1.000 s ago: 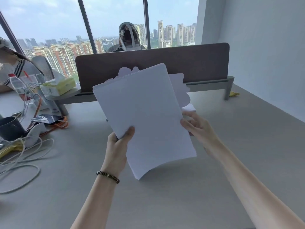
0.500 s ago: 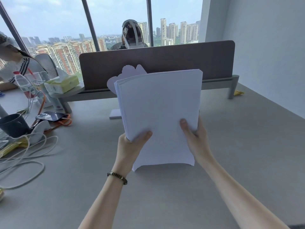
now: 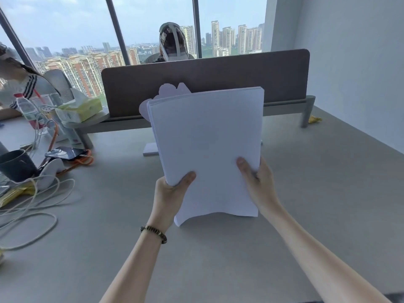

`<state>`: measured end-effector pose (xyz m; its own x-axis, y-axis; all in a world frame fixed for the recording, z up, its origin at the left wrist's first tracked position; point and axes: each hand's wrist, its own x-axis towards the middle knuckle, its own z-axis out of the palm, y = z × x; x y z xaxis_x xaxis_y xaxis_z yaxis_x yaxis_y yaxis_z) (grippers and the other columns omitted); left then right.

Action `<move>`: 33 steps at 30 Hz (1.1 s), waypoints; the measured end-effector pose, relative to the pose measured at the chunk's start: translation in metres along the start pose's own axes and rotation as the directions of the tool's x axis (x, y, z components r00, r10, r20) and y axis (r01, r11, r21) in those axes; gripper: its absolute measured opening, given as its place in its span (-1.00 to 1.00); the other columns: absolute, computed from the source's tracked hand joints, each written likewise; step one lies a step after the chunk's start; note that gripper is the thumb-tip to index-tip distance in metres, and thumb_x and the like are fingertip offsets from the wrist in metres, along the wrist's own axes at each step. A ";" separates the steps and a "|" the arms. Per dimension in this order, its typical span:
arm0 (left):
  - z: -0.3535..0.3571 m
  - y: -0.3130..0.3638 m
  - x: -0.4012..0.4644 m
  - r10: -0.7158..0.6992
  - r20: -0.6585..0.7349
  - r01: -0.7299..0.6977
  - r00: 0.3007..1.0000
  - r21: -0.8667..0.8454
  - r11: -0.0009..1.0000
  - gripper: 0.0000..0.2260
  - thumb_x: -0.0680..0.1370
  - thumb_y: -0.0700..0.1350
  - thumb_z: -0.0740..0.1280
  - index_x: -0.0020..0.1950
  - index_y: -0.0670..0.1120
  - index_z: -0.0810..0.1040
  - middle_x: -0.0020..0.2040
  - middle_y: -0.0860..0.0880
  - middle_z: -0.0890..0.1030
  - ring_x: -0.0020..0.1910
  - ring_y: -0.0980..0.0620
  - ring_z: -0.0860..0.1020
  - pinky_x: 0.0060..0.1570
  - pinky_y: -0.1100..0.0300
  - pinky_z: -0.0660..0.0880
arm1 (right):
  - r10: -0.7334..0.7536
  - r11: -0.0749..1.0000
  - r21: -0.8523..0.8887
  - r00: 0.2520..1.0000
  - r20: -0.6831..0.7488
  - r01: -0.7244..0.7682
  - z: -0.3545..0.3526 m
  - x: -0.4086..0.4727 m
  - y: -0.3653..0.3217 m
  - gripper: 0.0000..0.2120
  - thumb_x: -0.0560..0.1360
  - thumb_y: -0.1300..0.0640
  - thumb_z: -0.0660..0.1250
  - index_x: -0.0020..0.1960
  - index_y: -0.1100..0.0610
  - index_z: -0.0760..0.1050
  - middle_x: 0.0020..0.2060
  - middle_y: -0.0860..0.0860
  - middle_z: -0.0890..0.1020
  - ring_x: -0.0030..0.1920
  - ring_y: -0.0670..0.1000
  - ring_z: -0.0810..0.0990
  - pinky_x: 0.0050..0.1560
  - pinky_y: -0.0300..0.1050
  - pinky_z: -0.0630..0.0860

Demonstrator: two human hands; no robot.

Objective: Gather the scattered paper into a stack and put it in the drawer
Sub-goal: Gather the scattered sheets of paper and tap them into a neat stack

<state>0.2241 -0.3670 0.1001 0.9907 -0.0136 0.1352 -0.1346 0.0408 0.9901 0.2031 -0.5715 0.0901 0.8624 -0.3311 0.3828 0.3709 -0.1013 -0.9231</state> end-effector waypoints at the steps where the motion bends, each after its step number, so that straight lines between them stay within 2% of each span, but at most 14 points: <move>1: 0.001 0.000 0.000 0.003 0.009 -0.003 1.000 0.008 1.000 -0.98 0.51 -0.16 0.47 -0.11 -0.08 0.70 -0.16 0.02 0.75 -0.15 0.04 0.72 -0.17 0.14 0.62 | 0.009 1.000 -0.010 1.000 0.004 -0.009 -0.001 0.001 0.001 -0.79 0.63 0.08 0.28 0.24 0.07 0.53 -0.01 -0.23 0.72 0.02 -0.21 0.69 -0.09 -0.32 0.56; 4: -0.001 0.002 0.003 0.013 0.037 -0.014 0.999 0.029 1.000 -0.97 0.51 -0.16 0.48 -0.10 -0.10 0.70 -0.13 -0.01 0.76 -0.12 0.00 0.72 -0.13 0.10 0.65 | 0.021 0.998 -0.054 0.999 0.032 -0.019 -0.008 0.005 -0.002 -0.88 0.63 0.09 0.29 0.13 -0.06 0.56 -0.09 -0.30 0.72 -0.06 -0.26 0.69 -0.14 -0.34 0.56; 7: -0.003 0.001 0.004 0.002 0.055 -0.003 0.998 0.009 1.000 -0.95 0.51 -0.17 0.47 -0.07 -0.12 0.71 -0.10 -0.04 0.76 -0.08 -0.04 0.72 -0.10 0.06 0.66 | 0.018 0.990 -0.144 0.998 0.064 -0.009 -0.013 0.007 -0.004 -0.90 0.61 0.01 0.31 0.04 -0.18 0.57 -0.07 -0.25 0.72 -0.04 -0.21 0.70 -0.04 -0.15 0.62; 9: -0.004 0.000 0.005 -0.015 0.073 0.016 0.997 -0.011 1.000 -0.94 0.51 -0.17 0.48 -0.05 -0.13 0.71 -0.07 -0.07 0.75 -0.06 -0.07 0.72 -0.07 0.02 0.65 | 0.003 0.987 -0.159 0.998 0.057 0.006 -0.013 0.006 -0.001 -0.89 0.61 0.00 0.31 0.08 -0.18 0.58 -0.03 -0.21 0.73 0.00 -0.17 0.70 0.03 -0.05 0.63; 12: -0.007 0.002 0.008 -0.052 0.118 0.055 0.992 -0.023 0.998 -0.88 0.48 -0.14 0.51 -0.01 -0.14 0.72 -0.02 -0.13 0.75 -0.01 -0.15 0.71 0.03 -0.10 0.63 | -0.029 0.991 -0.127 0.997 0.069 0.038 -0.012 0.006 -0.004 -0.79 0.64 0.05 0.27 0.24 -0.12 0.53 0.05 -0.19 0.71 0.08 -0.14 0.69 0.09 -0.04 0.62; 14: -0.011 0.006 0.010 -0.104 0.156 0.110 0.982 -0.031 0.993 -0.83 0.47 -0.13 0.51 0.03 -0.16 0.72 0.00 -0.14 0.74 0.03 -0.18 0.70 0.08 -0.13 0.62 | -0.029 0.995 -0.087 0.993 0.111 0.039 -0.012 0.007 -0.008 -0.75 0.65 0.09 0.25 0.28 -0.16 0.47 0.12 -0.17 0.69 0.14 -0.11 0.67 0.14 -0.03 0.59; 18: -0.020 0.015 0.013 -0.274 0.255 0.300 0.927 -0.069 0.951 -0.69 0.45 -0.07 0.47 0.14 -0.17 0.68 0.09 -0.16 0.72 0.09 -0.19 0.68 0.14 -0.15 0.59 | 0.070 0.996 0.039 0.981 0.183 -0.079 -0.014 0.008 -0.009 -0.72 0.66 0.17 0.24 0.34 -0.01 0.47 0.21 -0.04 0.67 0.22 0.03 0.65 0.24 0.12 0.55; 22: -0.026 0.017 0.013 -0.370 0.311 0.416 0.875 -0.093 0.905 -0.71 0.55 -0.04 0.39 0.20 -0.16 0.65 0.12 -0.14 0.71 0.04 -0.13 0.70 0.04 -0.05 0.64 | 0.213 0.963 0.116 0.949 0.232 -0.245 -0.015 0.007 -0.009 -0.74 0.65 0.18 0.26 0.31 0.00 0.48 0.17 0.00 0.69 0.16 0.09 0.68 0.18 0.17 0.59; 25: -0.028 0.019 0.010 -0.395 0.321 0.441 0.861 -0.084 0.893 -0.68 0.57 0.04 0.35 0.20 -0.12 0.64 0.08 -0.10 0.73 -0.04 -0.08 0.72 -0.03 0.03 0.64 | 0.272 0.948 0.089 0.921 0.279 -0.307 -0.016 0.007 -0.009 -0.73 0.65 0.21 0.24 0.33 0.04 0.46 0.16 0.02 0.70 0.15 0.12 0.69 0.13 0.15 0.62; 27: -0.029 0.021 0.009 -0.428 0.354 0.488 0.832 -0.099 0.867 -0.62 0.58 0.15 0.28 0.24 -0.06 0.64 0.11 -0.07 0.72 0.01 -0.07 0.71 0.03 0.01 0.60 | 0.284 0.951 0.042 0.919 0.273 -0.306 -0.017 0.006 -0.008 -0.73 0.65 0.21 0.23 0.32 0.03 0.47 0.15 -0.01 0.70 0.13 0.08 0.70 0.13 0.12 0.62; 29: -0.034 0.020 0.009 -0.418 0.406 0.528 0.813 -0.211 0.823 -0.50 0.57 0.27 0.22 0.28 -0.05 0.62 0.14 -0.08 0.70 0.05 -0.11 0.69 0.08 -0.03 0.54 | 0.292 0.950 0.035 0.925 0.244 -0.309 -0.015 0.005 -0.006 -0.74 0.65 0.20 0.22 0.31 0.01 0.48 0.15 -0.01 0.70 0.11 0.07 0.71 0.12 0.11 0.62; 31: -0.038 0.015 0.006 -0.391 0.419 0.546 0.820 -0.366 0.754 -0.34 0.49 0.37 0.22 0.28 -0.14 0.60 -0.02 -0.09 0.69 -0.08 -0.14 0.66 -0.05 0.03 0.53 | 0.302 0.944 0.076 0.935 0.188 -0.320 -0.011 0.006 -0.003 -0.76 0.65 0.20 0.23 0.29 0.04 0.48 0.15 0.04 0.70 0.07 0.09 0.72 0.07 0.11 0.64; 32: -0.038 0.012 0.002 -0.369 0.420 0.544 0.829 -0.453 0.706 -0.30 0.46 0.41 0.22 0.27 -0.15 0.59 -0.07 -0.09 0.67 -0.12 -0.14 0.65 -0.10 0.05 0.53 | 0.308 0.940 0.103 0.940 0.146 -0.324 -0.008 0.008 -0.001 -0.76 0.65 0.20 0.24 0.29 0.05 0.48 0.14 0.06 0.70 0.04 0.07 0.73 -0.01 0.06 0.66; 33: -0.035 0.009 -0.003 -0.332 0.416 0.524 0.847 -0.546 0.654 -0.27 0.45 0.43 0.21 0.28 -0.15 0.60 -0.04 -0.11 0.68 -0.08 -0.15 0.66 -0.07 0.05 0.55 | 0.315 0.935 0.135 0.943 0.102 -0.327 -0.006 0.010 0.000 -0.76 0.64 0.21 0.24 0.29 0.06 0.48 0.12 0.06 0.70 -0.01 0.04 0.73 -0.11 -0.02 0.67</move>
<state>0.2201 -0.3314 0.1074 0.8756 -0.4407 -0.1978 0.4417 0.5647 0.6972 0.2093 -0.5800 0.0937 0.9658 -0.2484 0.0739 0.1112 0.1399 -0.9839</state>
